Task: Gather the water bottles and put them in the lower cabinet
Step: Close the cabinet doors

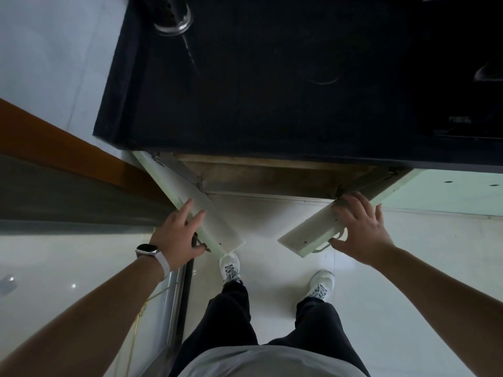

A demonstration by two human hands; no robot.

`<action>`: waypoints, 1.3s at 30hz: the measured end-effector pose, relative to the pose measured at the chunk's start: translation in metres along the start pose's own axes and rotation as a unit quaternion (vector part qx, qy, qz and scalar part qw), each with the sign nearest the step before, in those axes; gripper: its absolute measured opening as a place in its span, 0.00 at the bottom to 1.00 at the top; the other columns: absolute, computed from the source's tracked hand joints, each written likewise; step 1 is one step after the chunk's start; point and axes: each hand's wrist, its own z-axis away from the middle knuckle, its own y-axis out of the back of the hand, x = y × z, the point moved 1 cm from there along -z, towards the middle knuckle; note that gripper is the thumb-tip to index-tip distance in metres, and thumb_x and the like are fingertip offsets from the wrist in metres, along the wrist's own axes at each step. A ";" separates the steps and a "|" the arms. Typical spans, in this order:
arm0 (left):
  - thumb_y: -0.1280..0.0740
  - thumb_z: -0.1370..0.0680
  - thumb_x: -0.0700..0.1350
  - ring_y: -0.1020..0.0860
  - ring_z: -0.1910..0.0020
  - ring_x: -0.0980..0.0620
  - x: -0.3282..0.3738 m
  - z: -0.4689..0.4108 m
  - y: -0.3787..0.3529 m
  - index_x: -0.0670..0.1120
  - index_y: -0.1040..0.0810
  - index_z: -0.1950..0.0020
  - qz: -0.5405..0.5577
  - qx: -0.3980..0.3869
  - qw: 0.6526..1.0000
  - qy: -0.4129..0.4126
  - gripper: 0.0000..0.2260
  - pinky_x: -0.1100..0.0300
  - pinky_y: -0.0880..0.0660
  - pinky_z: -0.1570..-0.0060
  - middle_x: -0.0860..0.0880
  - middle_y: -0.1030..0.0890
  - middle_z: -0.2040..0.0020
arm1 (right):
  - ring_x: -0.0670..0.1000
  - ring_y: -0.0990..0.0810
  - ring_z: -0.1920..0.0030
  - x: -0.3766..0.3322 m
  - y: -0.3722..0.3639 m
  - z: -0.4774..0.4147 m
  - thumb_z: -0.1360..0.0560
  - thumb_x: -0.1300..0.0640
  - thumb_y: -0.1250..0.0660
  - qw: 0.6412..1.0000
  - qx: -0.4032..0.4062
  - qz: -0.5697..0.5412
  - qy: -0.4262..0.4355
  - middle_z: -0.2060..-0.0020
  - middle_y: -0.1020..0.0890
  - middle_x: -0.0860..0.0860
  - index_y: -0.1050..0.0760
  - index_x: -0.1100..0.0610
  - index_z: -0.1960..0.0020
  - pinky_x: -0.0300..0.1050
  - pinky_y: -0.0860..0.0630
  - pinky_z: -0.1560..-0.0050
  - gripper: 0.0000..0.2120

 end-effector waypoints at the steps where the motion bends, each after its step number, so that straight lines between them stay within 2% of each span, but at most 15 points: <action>1: 0.28 0.26 0.59 0.35 0.26 0.43 0.002 -0.003 0.002 0.52 0.40 0.19 -0.016 -0.003 1.000 -0.002 0.39 0.51 0.21 0.44 0.46 0.53 0.17 | 0.63 0.45 0.23 0.000 0.001 -0.001 0.37 0.39 0.22 1.000 0.006 0.009 -0.013 0.26 0.36 0.57 0.32 0.54 0.28 0.77 0.47 0.30 0.43; 4: 0.30 0.26 0.64 0.30 0.32 0.43 0.012 -0.013 0.013 0.55 0.45 0.18 -0.059 0.020 0.998 0.002 0.41 0.55 0.20 0.55 0.46 0.52 0.17 | 0.63 0.43 0.24 -0.003 0.004 -0.009 0.39 0.34 0.24 0.997 0.047 0.031 -0.045 0.25 0.37 0.58 0.33 0.52 0.27 0.73 0.42 0.30 0.47; 6: 0.29 0.28 0.66 0.26 0.37 0.40 0.020 -0.023 0.025 0.52 0.41 0.19 -0.083 0.073 0.994 0.009 0.43 0.53 0.21 0.58 0.42 0.42 0.20 | 0.63 0.43 0.24 -0.007 0.006 -0.019 0.39 0.32 0.25 0.995 0.082 0.037 -0.053 0.25 0.39 0.59 0.33 0.52 0.27 0.70 0.44 0.28 0.46; 9: 0.22 0.36 0.64 0.24 0.41 0.36 0.029 -0.042 0.035 0.46 0.32 0.23 -0.109 0.153 0.982 -0.005 0.46 0.45 0.23 0.52 0.37 0.31 0.27 | 0.63 0.45 0.24 -0.016 0.008 -0.039 0.37 0.32 0.26 0.989 0.127 0.056 -0.042 0.24 0.42 0.60 0.36 0.52 0.26 0.68 0.47 0.27 0.47; 11: 0.20 0.38 0.62 0.29 0.33 0.34 0.033 -0.058 0.035 0.46 0.33 0.23 -0.120 0.198 0.972 -0.040 0.48 0.39 0.26 0.43 0.36 0.33 0.26 | 0.63 0.46 0.23 -0.020 0.011 -0.053 0.37 0.33 0.26 0.987 0.144 0.068 -0.033 0.23 0.43 0.60 0.38 0.52 0.24 0.68 0.48 0.26 0.48; 13: 0.20 0.37 0.60 0.38 0.26 0.34 0.036 -0.075 0.035 0.46 0.37 0.22 -0.133 0.222 0.963 -0.081 0.49 0.35 0.33 0.33 0.37 0.39 0.23 | 0.64 0.45 0.24 -0.021 0.014 -0.068 0.36 0.34 0.26 0.982 0.171 0.078 -0.020 0.23 0.44 0.60 0.39 0.52 0.24 0.68 0.48 0.26 0.48; 15: 0.20 0.36 0.59 0.43 0.22 0.35 0.040 -0.093 0.038 0.47 0.42 0.20 -0.146 0.222 0.959 -0.103 0.51 0.35 0.39 0.28 0.38 0.43 0.21 | 0.65 0.44 0.24 -0.023 0.018 -0.082 0.36 0.36 0.25 0.976 0.199 0.087 -0.003 0.24 0.42 0.60 0.38 0.52 0.26 0.70 0.49 0.26 0.46; 17: 0.21 0.34 0.59 0.45 0.22 0.36 0.046 -0.109 0.042 0.47 0.46 0.19 -0.151 0.218 0.958 -0.113 0.52 0.35 0.41 0.27 0.38 0.43 0.20 | 0.65 0.41 0.26 -0.025 0.019 -0.094 0.36 0.39 0.23 0.970 0.224 0.096 0.014 0.25 0.39 0.60 0.35 0.52 0.30 0.71 0.50 0.27 0.41; 19: 0.22 0.33 0.57 0.44 0.22 0.36 0.051 -0.124 0.048 0.48 0.46 0.19 -0.147 0.218 0.958 -0.112 0.51 0.35 0.41 0.27 0.39 0.43 0.20 | 0.66 0.36 0.29 -0.024 0.018 -0.103 0.36 0.44 0.22 0.958 0.265 0.100 0.034 0.29 0.32 0.61 0.33 0.55 0.35 0.72 0.46 0.28 0.36; 22: 0.22 0.31 0.53 0.37 0.24 0.36 0.059 -0.144 0.059 0.46 0.41 0.19 -0.141 0.229 0.958 -0.103 0.46 0.35 0.37 0.29 0.38 0.37 0.22 | 0.65 0.29 0.34 -0.022 0.019 -0.115 0.33 0.48 0.23 0.940 0.323 0.096 0.050 0.34 0.26 0.61 0.31 0.57 0.34 0.69 0.40 0.30 0.33; 26: 0.22 0.30 0.47 0.27 0.37 0.35 0.070 -0.166 0.075 0.43 0.31 0.26 -0.122 0.274 0.949 -0.100 0.36 0.38 0.27 0.40 0.37 0.26 0.33 | 0.62 0.27 0.40 -0.019 0.022 -0.134 0.32 0.48 0.26 0.926 0.358 0.112 0.044 0.39 0.23 0.59 0.29 0.56 0.32 0.64 0.35 0.33 0.32; 28: 0.22 0.31 0.48 0.27 0.41 0.36 0.074 -0.172 0.077 0.43 0.31 0.27 -0.121 0.284 0.946 -0.099 0.35 0.40 0.26 0.44 0.37 0.25 0.37 | 0.60 0.28 0.42 -0.021 0.021 -0.140 0.31 0.50 0.27 0.916 0.382 0.121 0.030 0.41 0.23 0.58 0.27 0.55 0.33 0.62 0.33 0.36 0.27; 32: 0.24 0.30 0.48 0.29 0.41 0.36 0.075 -0.174 0.072 0.42 0.32 0.26 -0.130 0.289 0.944 -0.096 0.35 0.39 0.27 0.43 0.38 0.26 0.37 | 0.58 0.27 0.44 -0.025 0.019 -0.144 0.30 0.58 0.32 0.893 0.432 0.124 0.008 0.44 0.20 0.57 0.23 0.54 0.36 0.61 0.30 0.39 0.22; 36: 0.24 0.29 0.46 0.27 0.40 0.35 0.078 -0.170 0.078 0.42 0.33 0.25 -0.132 0.261 0.952 -0.093 0.35 0.39 0.26 0.43 0.37 0.26 0.36 | 0.58 0.27 0.44 -0.026 0.024 -0.141 0.30 0.59 0.32 0.901 0.416 0.122 0.010 0.44 0.20 0.58 0.24 0.54 0.35 0.61 0.30 0.39 0.23; 39: 0.24 0.29 0.45 0.27 0.39 0.35 0.083 -0.164 0.088 0.42 0.33 0.25 -0.126 0.221 0.963 -0.085 0.35 0.39 0.26 0.42 0.38 0.26 0.36 | 0.60 0.26 0.42 -0.029 0.034 -0.134 0.30 0.59 0.31 0.937 0.335 0.103 0.007 0.41 0.22 0.59 0.27 0.55 0.32 0.63 0.32 0.36 0.26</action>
